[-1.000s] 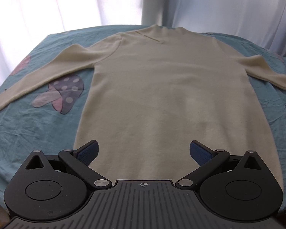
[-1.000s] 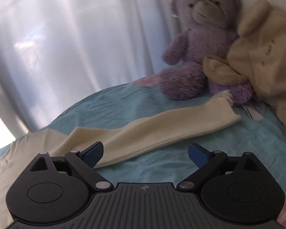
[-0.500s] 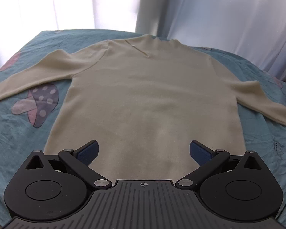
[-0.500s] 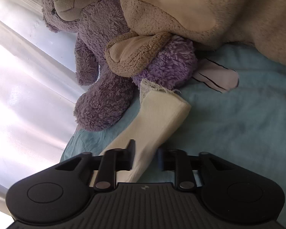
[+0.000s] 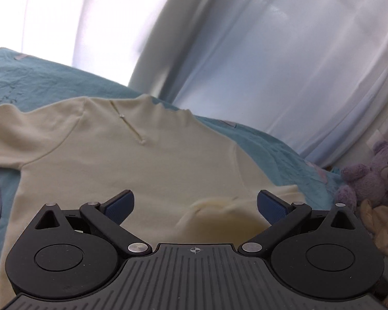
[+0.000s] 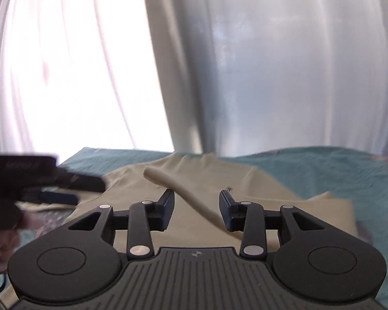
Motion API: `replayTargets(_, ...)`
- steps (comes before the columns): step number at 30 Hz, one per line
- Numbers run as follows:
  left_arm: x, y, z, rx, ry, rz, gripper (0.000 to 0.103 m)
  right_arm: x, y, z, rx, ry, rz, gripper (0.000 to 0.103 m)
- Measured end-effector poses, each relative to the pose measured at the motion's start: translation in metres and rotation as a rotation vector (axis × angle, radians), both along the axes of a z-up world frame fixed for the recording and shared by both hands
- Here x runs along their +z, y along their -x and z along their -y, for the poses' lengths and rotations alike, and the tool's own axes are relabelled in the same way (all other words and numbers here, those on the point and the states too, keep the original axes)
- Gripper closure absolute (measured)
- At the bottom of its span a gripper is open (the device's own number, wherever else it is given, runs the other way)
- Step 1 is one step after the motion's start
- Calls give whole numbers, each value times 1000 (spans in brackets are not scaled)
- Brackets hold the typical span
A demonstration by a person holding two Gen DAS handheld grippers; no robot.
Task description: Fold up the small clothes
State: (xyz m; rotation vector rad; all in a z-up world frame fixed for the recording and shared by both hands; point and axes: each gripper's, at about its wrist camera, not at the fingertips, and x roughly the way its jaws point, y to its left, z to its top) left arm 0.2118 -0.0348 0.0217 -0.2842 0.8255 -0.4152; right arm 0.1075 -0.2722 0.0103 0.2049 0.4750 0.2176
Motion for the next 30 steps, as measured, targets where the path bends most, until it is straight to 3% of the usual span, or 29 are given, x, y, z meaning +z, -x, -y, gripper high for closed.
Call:
replayTargets(1, -8, -11, 0, -13, 2, -25, 1, -9, -2, -7, 8, -7, -38, 67)
replayTargets(4, -33, -36, -1, -49, 53, -126, 22, -30, -3, -2, -37, -58, -138, 67)
replayTargets(5, -41, -43, 0, -67, 85, -168, 24, -34, -1, 3, -60, -65, -157, 67)
replayTargets(7, -59, -52, 2, -93, 137, -248, 24, -35, 4, 16, -104, -81, -174, 67)
replayTargets(10, -77, -56, 10, -134, 115, -300, 25, -31, 8, 28, -144, -92, -173, 67)
replayTargets(12, -87, -59, 13, -166, 143, -329, 26, -35, 9, 37, -157, -99, -175, 67)
replayTargets(15, -97, -66, 23, -212, 198, -378, 56, -39, 9, 38, -165, -111, -186, 67)
replayTargets(16, -100, -69, 29, -222, 191, -387, 72, -39, 8, 37, -167, -113, -191, 67)
replayTargets(17, -102, -71, 34, -228, 173, -388, 98, -37, 13, 40, -170, -116, -195, 67)
replayTargets(20, -86, -73, 39, -243, 140, -333, 97, -35, 9, 42, -188, -128, -200, 67)
replayTargets(24, -25, -75, 17, -260, 97, -116, 97, -31, 2, 48, -203, -140, -192, 67)
replayTargets(27, 3, -87, -14, -170, 9, 21, 97, -32, -7, 55, -212, -152, -199, 67)
replayTargets(30, -5, -108, -47, -30, -154, 39, 97, -36, -19, 58, -206, -168, -212, 67)
